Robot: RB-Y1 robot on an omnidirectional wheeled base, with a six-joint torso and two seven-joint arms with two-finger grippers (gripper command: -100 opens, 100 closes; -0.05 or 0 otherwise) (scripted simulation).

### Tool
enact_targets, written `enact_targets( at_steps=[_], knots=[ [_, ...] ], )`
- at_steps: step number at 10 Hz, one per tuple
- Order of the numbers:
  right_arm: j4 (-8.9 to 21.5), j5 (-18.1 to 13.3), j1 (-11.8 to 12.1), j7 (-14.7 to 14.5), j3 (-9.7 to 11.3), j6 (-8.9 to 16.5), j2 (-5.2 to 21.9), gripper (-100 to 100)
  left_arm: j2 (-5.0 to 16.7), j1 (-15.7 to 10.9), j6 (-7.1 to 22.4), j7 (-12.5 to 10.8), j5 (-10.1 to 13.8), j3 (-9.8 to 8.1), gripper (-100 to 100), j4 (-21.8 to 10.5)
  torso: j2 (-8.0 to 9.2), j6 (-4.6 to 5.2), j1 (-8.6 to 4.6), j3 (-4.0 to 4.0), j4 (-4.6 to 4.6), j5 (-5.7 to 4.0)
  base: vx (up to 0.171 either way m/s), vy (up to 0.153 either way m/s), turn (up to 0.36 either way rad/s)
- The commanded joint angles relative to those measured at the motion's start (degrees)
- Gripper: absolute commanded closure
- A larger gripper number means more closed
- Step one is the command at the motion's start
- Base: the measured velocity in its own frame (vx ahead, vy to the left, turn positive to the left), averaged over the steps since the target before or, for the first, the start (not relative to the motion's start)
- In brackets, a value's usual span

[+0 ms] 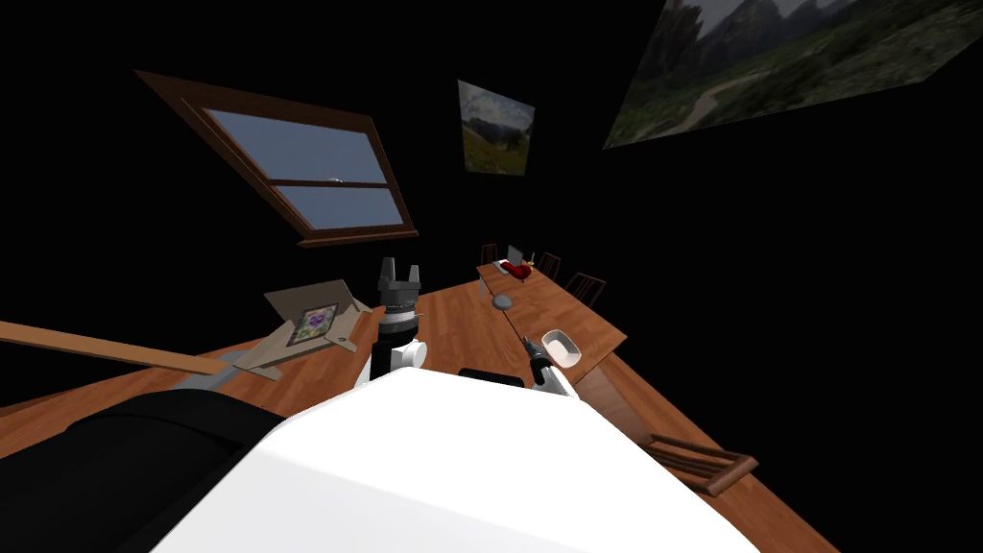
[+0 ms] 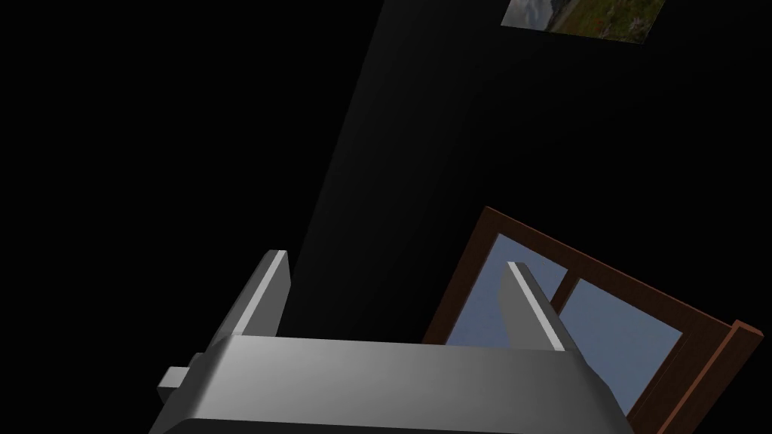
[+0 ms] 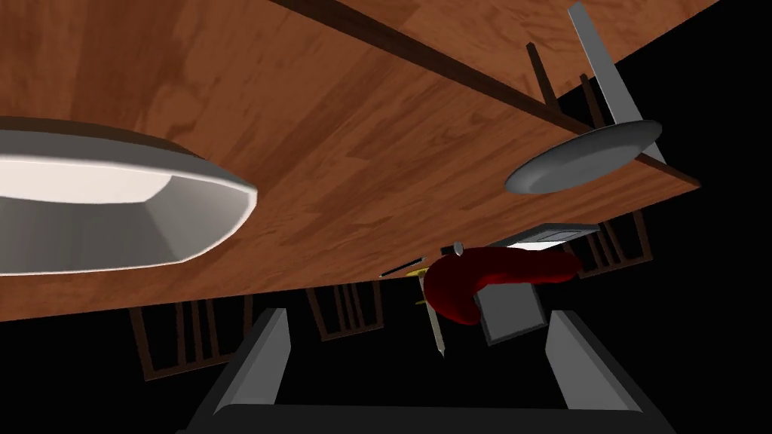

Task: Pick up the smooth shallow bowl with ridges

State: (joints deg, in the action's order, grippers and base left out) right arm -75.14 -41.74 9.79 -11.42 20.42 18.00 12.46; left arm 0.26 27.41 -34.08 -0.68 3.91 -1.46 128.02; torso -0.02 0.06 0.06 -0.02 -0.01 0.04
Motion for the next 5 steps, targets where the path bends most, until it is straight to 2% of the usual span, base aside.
enact_targets(
  at_steps=[1,2,3,4,5],
  knots=[
    [2.86,-2.86,-0.61,-0.59,0.78,1.58,-0.39,-100,0.0,0.0,0.0,0.0,0.0,0.0,0,0.0,0.0,0.0,0.0,0.0,0.0,0.0,0.031,0.021,0.157],
    [4.37,-3.78,-0.61,-0.59,0.78,1.58,-0.39,-100,0.0,0.0,0.0,0.0,0.0,0.0,0,0.0,-0.02,-0.03,0.03,-0.01,0.0,0.0,0.03,0.012,0.06],
    [6.73,-6.04,-1.36,-1.2,1.86,3.43,-0.09,-100,0.0,0.0,0.0,0.0,0.0,0.0,0,0.0,0.0,0.01,0.01,0.0,0.0,0.0,0.03,0.012,0.104],
    [7.49,-6.04,-1.36,-1.2,1.86,3.43,-0.09,-100,0.0,0.0,0.0,0.0,0.0,0.0,0,0.0,0.0,-0.01,0.0,0.0,0.0,0.0,0.025,0.01,0.083],
    [8.97,-7.42,-2.08,-1.8,2.92,5.2,0.24,-100,0.0,0.0,0.0,0.0,0.0,0.0,0,0.0,0.02,0.01,-0.02,0.01,0.0,0.0,0.027,0.011,0.13]
  ],
)
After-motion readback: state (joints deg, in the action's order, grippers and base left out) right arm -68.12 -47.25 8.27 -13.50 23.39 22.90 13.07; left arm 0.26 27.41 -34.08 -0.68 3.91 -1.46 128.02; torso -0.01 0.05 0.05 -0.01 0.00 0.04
